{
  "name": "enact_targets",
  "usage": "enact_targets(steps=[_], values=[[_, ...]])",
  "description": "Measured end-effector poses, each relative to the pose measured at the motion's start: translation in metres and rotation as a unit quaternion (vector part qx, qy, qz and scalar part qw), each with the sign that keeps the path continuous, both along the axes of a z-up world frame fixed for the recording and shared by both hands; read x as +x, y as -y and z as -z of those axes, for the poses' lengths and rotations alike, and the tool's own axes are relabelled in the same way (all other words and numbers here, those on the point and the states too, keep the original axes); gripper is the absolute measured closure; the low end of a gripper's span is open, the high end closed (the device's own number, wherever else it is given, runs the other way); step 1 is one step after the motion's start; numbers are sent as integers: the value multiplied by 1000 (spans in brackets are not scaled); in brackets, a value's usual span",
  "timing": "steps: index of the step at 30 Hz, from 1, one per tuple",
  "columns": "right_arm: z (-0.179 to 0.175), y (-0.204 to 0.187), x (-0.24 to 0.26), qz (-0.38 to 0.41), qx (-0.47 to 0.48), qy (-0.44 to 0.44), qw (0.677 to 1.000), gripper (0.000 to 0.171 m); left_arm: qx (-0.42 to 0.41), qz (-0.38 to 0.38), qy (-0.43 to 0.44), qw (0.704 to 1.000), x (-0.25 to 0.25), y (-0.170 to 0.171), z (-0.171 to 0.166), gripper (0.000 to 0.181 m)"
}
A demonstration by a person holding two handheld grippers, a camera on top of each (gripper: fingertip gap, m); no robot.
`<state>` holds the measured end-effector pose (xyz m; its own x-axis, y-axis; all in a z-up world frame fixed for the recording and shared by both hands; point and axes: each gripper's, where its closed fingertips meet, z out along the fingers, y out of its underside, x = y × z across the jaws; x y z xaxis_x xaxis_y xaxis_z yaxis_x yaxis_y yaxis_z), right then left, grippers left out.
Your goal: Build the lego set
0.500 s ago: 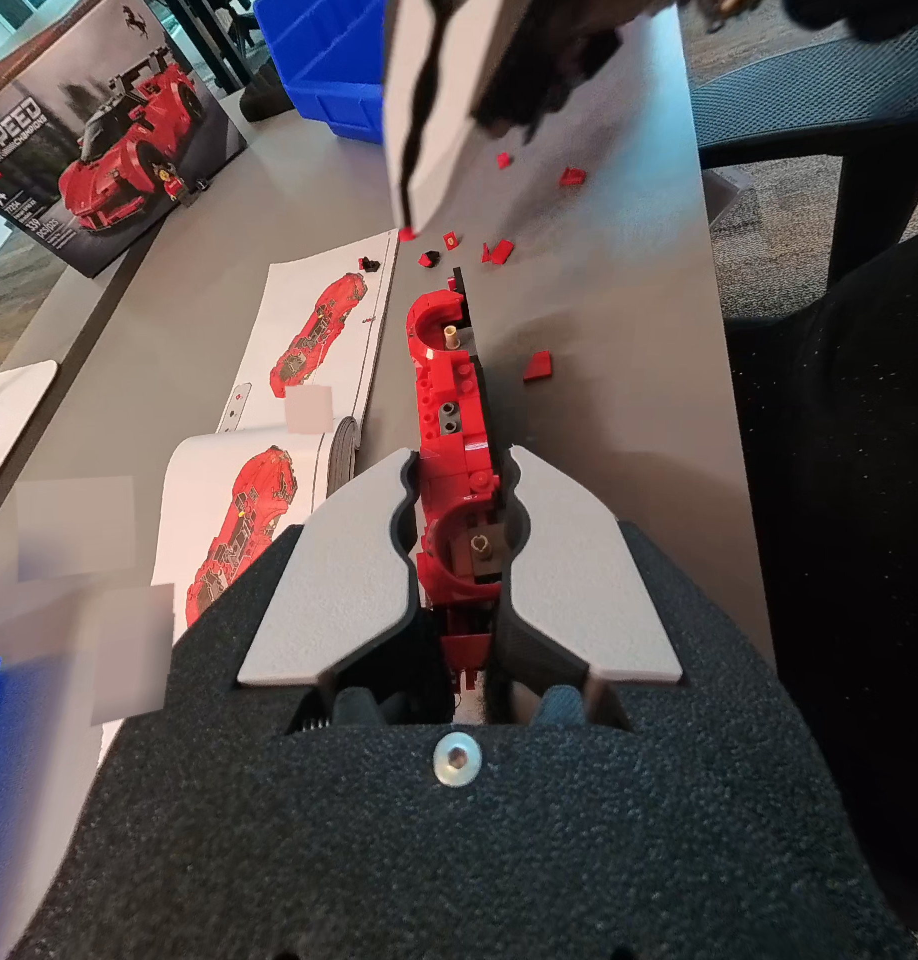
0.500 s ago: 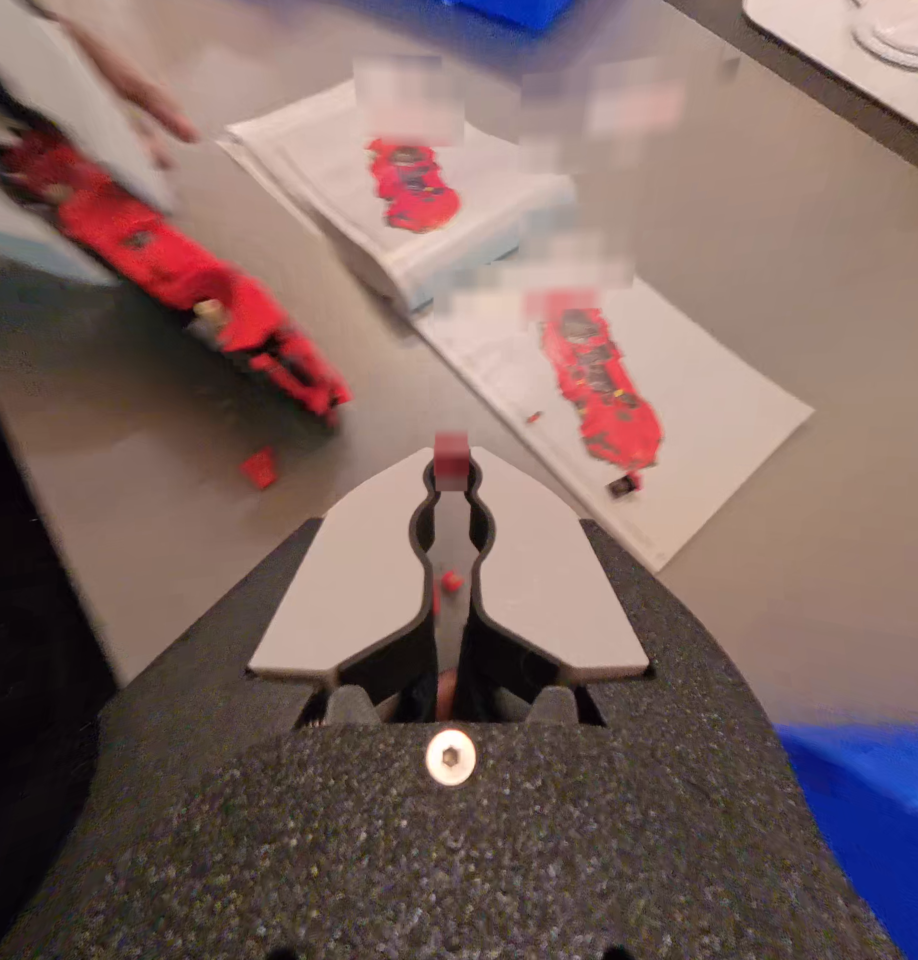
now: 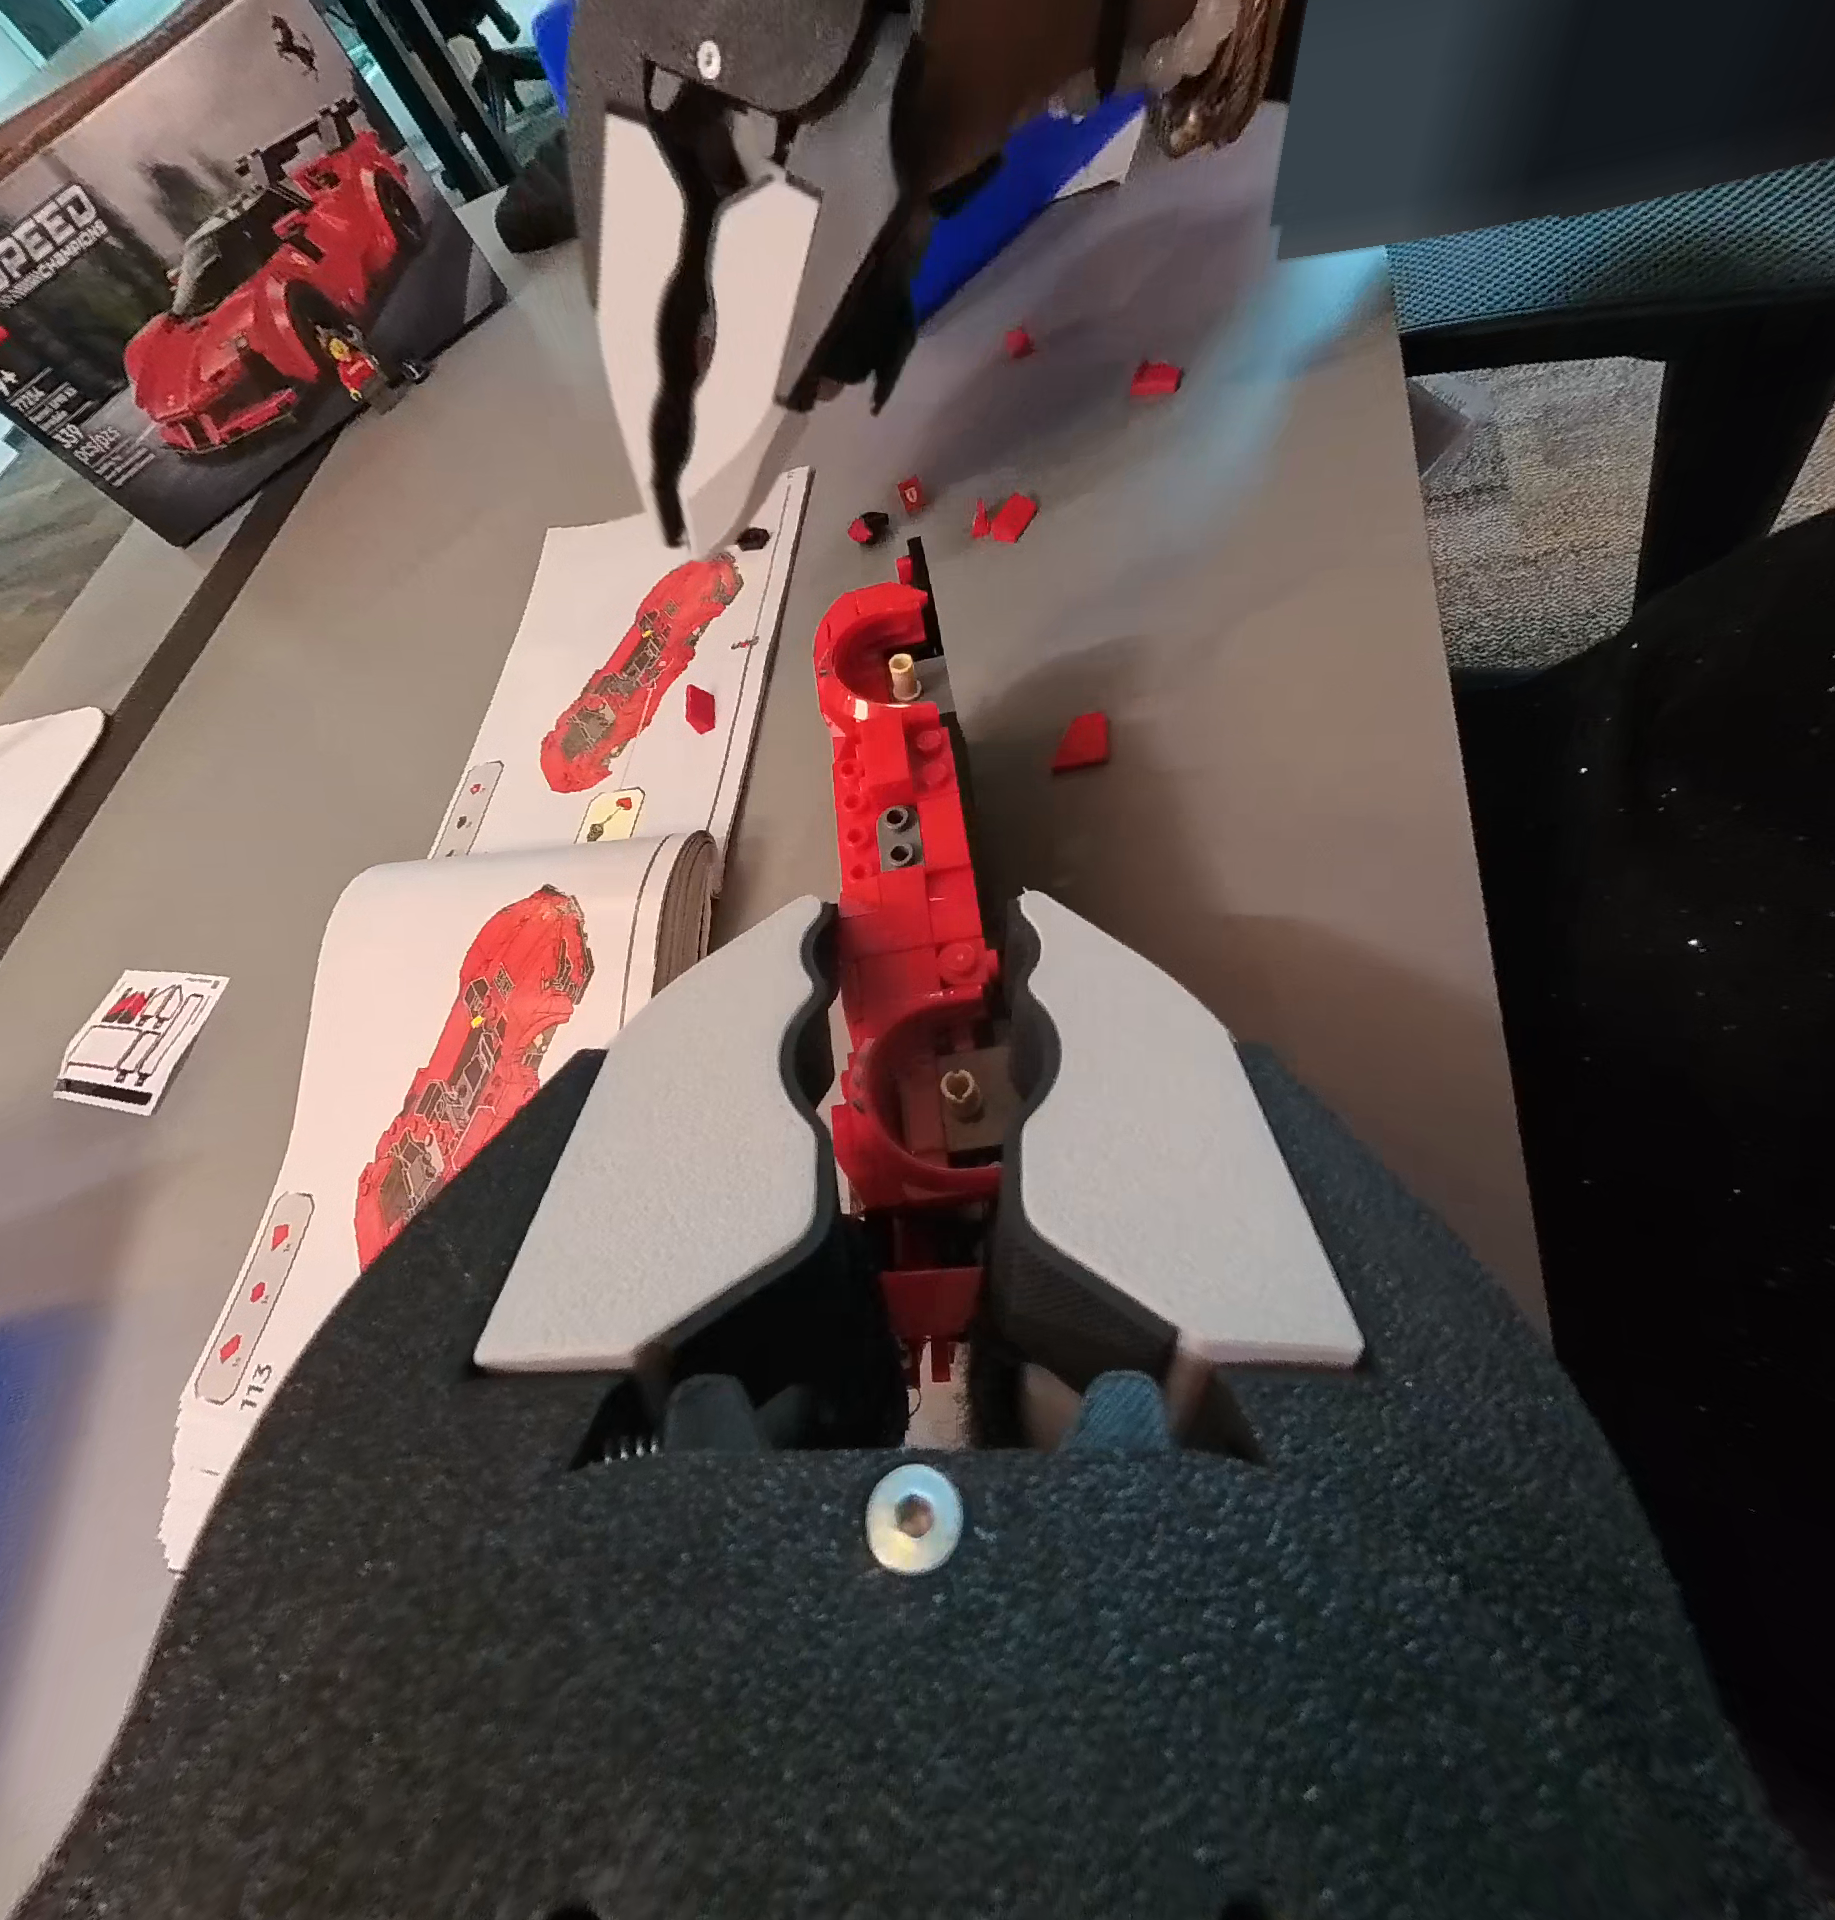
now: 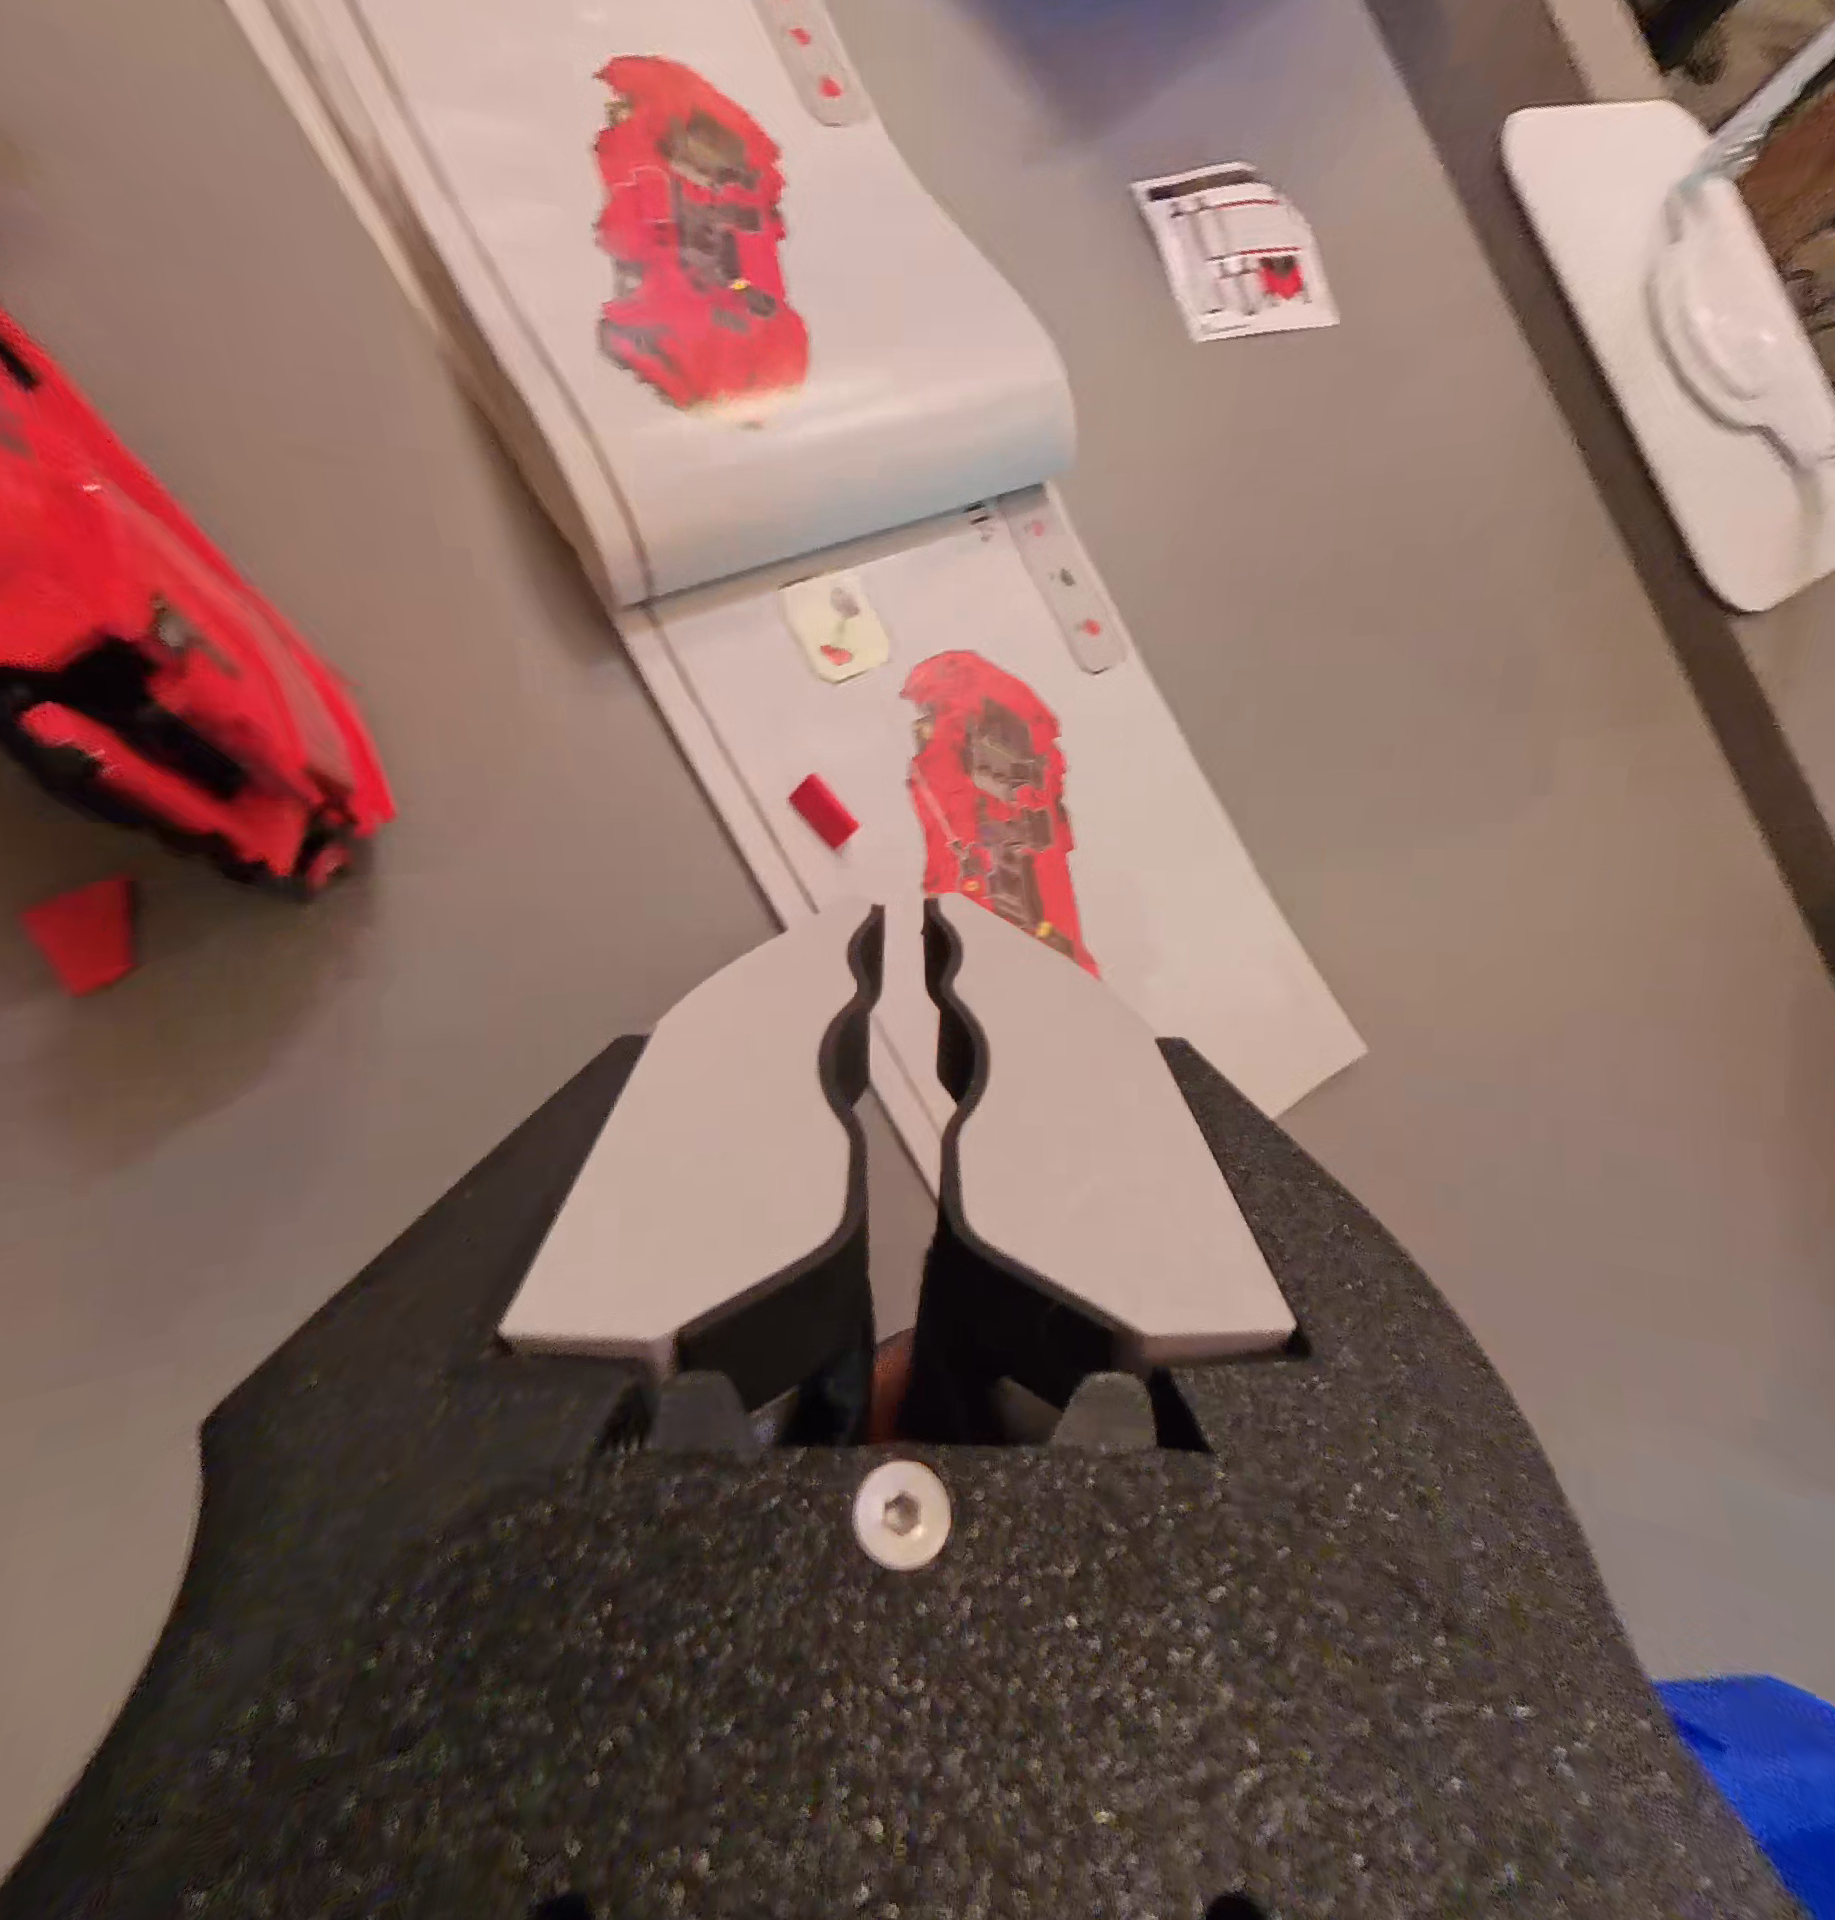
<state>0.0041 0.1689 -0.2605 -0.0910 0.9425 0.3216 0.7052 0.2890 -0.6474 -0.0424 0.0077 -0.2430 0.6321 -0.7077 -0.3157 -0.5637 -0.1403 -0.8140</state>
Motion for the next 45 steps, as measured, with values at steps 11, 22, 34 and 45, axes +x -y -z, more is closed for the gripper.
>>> enact_targets(steps=[11, 22, 34, 45], values=[[17, 21, -20, -201, -77, 133, 967, 157, 2, 1, -1, 1000, 1, 1, 0, 151], [29, 12, -30, -300, -67, 228, 924, 162, 3, 1, 3, 1000, 1, 0, 0, 151], [29, 14, -32, -308, -103, 235, 916, 168, 3, 2, 2, 1000, 0, 0, 0, 151], [-43, 121, -42, -395, -306, 248, 830, 168, 9, 1, -6, 1000, 1, 1, 0, 151]])
